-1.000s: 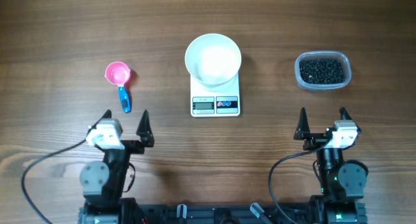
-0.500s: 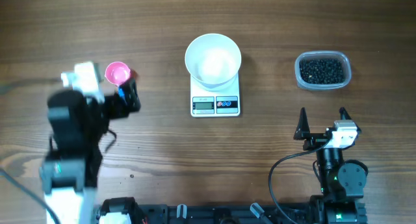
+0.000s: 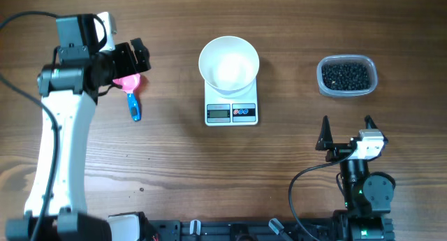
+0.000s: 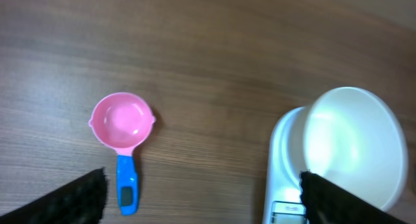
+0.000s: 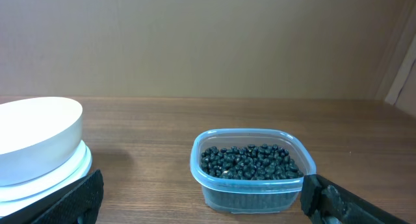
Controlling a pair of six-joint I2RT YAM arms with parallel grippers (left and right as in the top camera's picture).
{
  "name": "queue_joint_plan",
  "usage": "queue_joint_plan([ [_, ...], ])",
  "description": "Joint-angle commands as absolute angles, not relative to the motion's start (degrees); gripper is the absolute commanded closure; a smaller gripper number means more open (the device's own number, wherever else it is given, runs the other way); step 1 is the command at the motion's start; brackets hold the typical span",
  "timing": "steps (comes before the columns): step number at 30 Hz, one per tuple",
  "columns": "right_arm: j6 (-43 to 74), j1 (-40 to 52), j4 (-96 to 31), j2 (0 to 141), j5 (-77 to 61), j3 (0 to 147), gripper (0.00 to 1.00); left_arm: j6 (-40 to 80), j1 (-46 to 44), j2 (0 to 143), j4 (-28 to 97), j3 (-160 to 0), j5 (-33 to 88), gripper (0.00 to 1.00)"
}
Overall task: Scoop item into bowl and weigh 150g on scale
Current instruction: 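Reach the left gripper to the pink scoop and grasp its blue handle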
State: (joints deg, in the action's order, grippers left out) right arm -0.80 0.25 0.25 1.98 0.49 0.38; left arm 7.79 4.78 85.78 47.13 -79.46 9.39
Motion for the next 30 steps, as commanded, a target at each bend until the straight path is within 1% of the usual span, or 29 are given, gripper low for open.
queue_joint_plan([
  [1,-1.5,0.5,0.5,2.1,1.5,0.3,0.00,8.5,9.1,90.8,46.9,-80.6,9.4,0.10],
  [6,-1.5,0.5,0.5,2.1,1.5,0.3,0.00,9.5,14.2,96.9,45.7,-80.6,9.4,0.15],
  [10,-1.5,0.5,0.5,2.1,1.5,0.3,0.00,9.0,16.2,102.5,42.8,-80.6,9.3,0.18],
  [17,-1.5,0.5,0.5,2.1,1.5,0.3,0.00,8.2,16.1,110.1,38.4,-80.6,8.9,0.24],
  [20,-1.5,0.5,0.5,2.1,1.5,0.3,0.00,8.2,16.1,112.9,37.1,-80.6,8.2,0.29],
  [26,-1.5,0.5,0.5,2.1,1.5,0.3,0.00,8.2,16.0,115.6,36.0,-80.6,7.6,0.37],
  [30,-1.5,0.5,0.5,2.1,1.5,0.3,0.00,8.2,15.5,117.0,35.2,-80.6,7.6,0.40],
])
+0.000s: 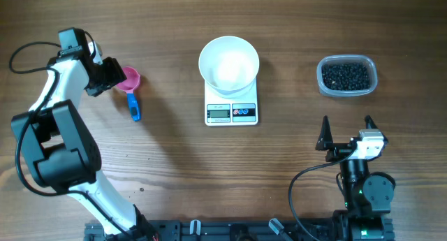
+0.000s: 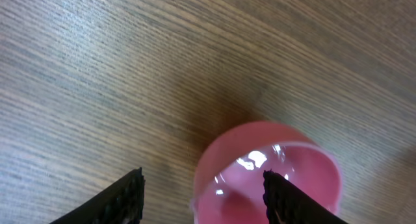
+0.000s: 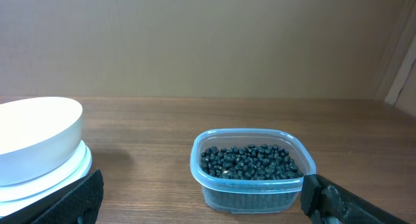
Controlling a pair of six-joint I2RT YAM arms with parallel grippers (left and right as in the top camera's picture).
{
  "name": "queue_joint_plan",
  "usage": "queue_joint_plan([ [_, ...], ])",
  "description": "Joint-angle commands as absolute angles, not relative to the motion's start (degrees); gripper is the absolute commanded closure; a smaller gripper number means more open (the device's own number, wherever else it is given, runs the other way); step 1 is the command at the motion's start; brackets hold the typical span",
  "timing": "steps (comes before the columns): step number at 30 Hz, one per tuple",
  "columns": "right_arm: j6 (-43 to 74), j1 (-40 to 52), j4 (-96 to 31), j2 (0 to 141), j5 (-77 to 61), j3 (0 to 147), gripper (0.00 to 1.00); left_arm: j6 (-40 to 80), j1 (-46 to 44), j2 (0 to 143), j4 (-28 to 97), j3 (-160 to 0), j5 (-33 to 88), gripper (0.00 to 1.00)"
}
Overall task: Scoop item into bowl and weigh 150g on scale
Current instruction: 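Reach the left gripper to the pink scoop and grasp its blue handle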
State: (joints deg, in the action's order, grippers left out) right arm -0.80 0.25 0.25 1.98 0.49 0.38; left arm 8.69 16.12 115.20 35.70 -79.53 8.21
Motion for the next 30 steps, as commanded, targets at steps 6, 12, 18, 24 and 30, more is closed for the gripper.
queue_joint_plan([
  [6,-1.5,0.5,0.5,2.1,1.5,0.3,0.00,8.2,14.5,118.2,34.3,-80.6,7.6,0.53],
  [12,-1.5,0.5,0.5,2.1,1.5,0.3,0.00,10.0,14.4,118.3,34.0,-80.6,7.6,0.76],
  [18,-1.5,0.5,0.5,2.1,1.5,0.3,0.00,9.9,14.3,118.3,34.1,-80.6,7.6,0.96],
  [24,-1.5,0.5,0.5,2.1,1.5,0.3,0.00,10.0,14.5,114.8,34.6,-81.1,13.3,0.96],
  [30,-1.5,0.5,0.5,2.1,1.5,0.3,0.00,20.6,14.5,103.8,34.9,-81.8,20.0,0.96],
])
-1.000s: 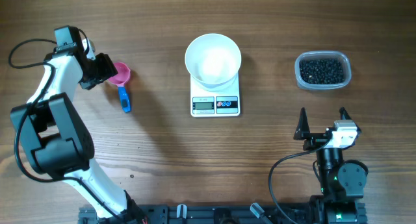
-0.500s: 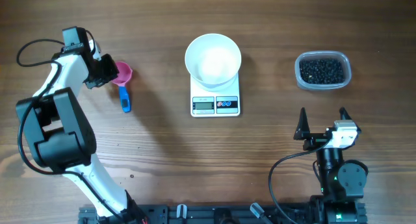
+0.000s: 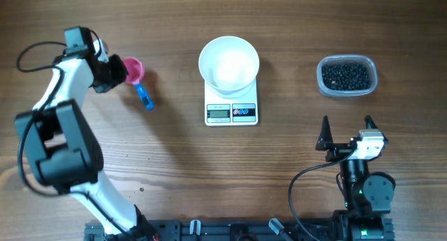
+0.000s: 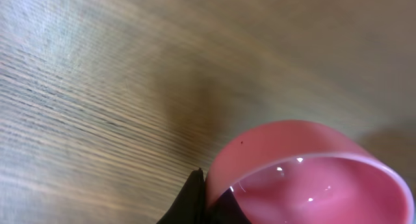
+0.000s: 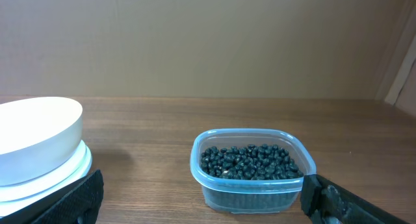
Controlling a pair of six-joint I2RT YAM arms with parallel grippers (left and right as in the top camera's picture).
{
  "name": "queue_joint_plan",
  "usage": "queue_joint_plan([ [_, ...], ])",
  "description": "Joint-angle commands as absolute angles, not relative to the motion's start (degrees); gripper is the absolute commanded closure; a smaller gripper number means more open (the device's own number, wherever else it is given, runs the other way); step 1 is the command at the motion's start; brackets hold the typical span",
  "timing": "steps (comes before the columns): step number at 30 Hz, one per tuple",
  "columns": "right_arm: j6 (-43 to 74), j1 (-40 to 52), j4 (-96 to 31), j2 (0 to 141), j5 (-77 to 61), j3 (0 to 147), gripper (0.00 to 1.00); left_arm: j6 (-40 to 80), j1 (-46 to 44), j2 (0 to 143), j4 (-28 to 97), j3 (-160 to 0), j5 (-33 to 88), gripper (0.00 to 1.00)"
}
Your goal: Scoop item into bowl and weigh 150g on scale
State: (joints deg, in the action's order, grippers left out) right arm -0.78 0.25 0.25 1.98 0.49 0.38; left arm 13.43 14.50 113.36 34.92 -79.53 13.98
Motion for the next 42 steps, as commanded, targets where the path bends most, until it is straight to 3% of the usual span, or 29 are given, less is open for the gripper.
queue_joint_plan([
  [1,-1.5,0.5,0.5,2.1,1.5,0.3,0.00,22.0,14.3,100.8,35.3,-81.8,22.3,0.96],
  [14,-1.2,0.5,0.9,2.1,1.3,0.3,0.00,27.6,3.7,90.8,42.1,-81.8,26.1,0.96],
  [19,6.2,0.5,0.4,2.1,-6.6,0.3,0.00,31.8,0.0,90.9,42.0,-81.8,26.2,0.96],
  [23,19.2,0.5,3.8,2.0,-13.1,0.3,0.00,36.3,-1.3,90.9,42.1,-81.8,26.2,0.96],
  [30,23.4,0.5,10.3,4.1,-24.3,2.7,0.00,39.7,-2.8,90.9,41.2,-81.8,26.1,0.96],
  [37,23.7,0.5,8.8,22.2,-31.9,19.0,0.00,45.8,-3.1,90.9,39.9,-81.8,26.1,0.96],
  [42,22.3,0.5,-0.6,42.5,-41.6,38.0,0.00,57.0,-3.1,90.9,39.6,-81.8,26.1,0.96],
])
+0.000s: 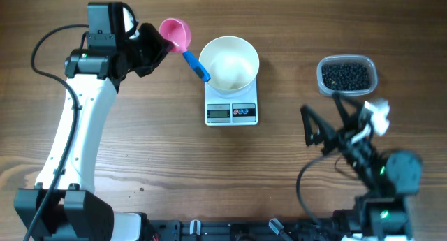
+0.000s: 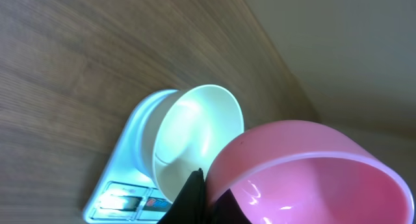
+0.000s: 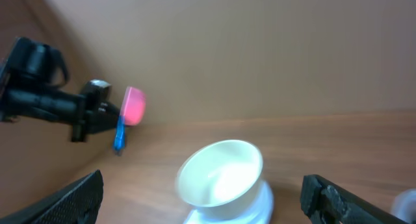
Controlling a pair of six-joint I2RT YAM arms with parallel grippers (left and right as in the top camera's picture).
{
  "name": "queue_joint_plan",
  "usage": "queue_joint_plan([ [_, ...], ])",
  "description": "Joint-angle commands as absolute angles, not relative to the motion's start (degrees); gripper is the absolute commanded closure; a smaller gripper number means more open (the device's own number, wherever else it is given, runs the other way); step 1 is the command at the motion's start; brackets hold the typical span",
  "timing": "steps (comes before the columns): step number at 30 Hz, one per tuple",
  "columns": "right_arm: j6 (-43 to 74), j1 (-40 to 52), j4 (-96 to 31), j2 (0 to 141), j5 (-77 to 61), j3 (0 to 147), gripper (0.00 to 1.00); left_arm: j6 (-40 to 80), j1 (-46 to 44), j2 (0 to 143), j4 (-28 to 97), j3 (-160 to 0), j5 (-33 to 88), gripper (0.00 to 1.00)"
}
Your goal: Scoop item into bowl and weigh 150g on scale
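My left gripper [image 1: 159,45] is shut on the rim of the pink scoop [image 1: 174,33], and the scoop's blue handle [image 1: 196,66] points toward the white bowl [image 1: 229,62]. The bowl stands on the white scale [image 1: 232,112]. In the left wrist view the scoop's cup [image 2: 312,175] fills the lower right, pinched by dark fingers [image 2: 194,198], with the bowl [image 2: 195,136] beyond. A plastic tub of black beans [image 1: 346,75] sits at the right. My right gripper [image 1: 328,119] hangs open below the tub. It faces the bowl [image 3: 221,178] and the scoop [image 3: 134,106].
The left arm [image 1: 77,122] reaches up along the table's left side. The right arm's base [image 1: 384,185] stands at the front right. The scale's display [image 1: 218,113] faces the front edge. Bare wood lies between the scale and the tub.
My left gripper, still shut on the scoop's rim, has gone from the table's left to beside the bowl's left rim. The right arm has left its resting pose and now faces the bowl.
At first my left gripper hung open above the scoop lying left of the scale. Then it stood open at the scoop's cup, then shut on the rim. Now it holds the scoop beside the bowl. The right arm stayed at rest until this moment.
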State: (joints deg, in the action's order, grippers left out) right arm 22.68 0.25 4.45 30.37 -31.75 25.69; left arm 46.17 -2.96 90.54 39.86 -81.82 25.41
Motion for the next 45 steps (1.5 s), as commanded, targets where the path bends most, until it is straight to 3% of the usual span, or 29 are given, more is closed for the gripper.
queue_joint_plan([
  [1,22.2,0.5,-2.9,45.5,-42.9,41.1,0.00,58.8,-3.1,90.9,39.6,-81.8,26.1,0.96],
  [8,21.8,1.0,-28.2,71.4,-49.4,70.3,0.00,68.4,-3.2,90.9,39.7,-81.8,25.9,0.96],
  [11,21.4,3.4,-32.7,79.5,-49.6,78.6,0.00,70.6,-3.2,90.9,39.7,-81.8,25.8,0.96],
  [26,32.9,13.1,-20.3,93.6,-47.6,81.8,0.02,75.3,-6.8,92.4,40.1,-81.7,20.4,0.96],
  [37,32.9,24.6,-19.6,94.8,-31.0,81.8,0.37,83.4,-12.5,92.8,40.1,-81.7,16.6,0.96],
  [45,33.0,26.6,-19.5,94.8,-28.0,81.8,0.64,83.4,-13.4,92.8,40.1,-81.7,16.9,0.96],
])
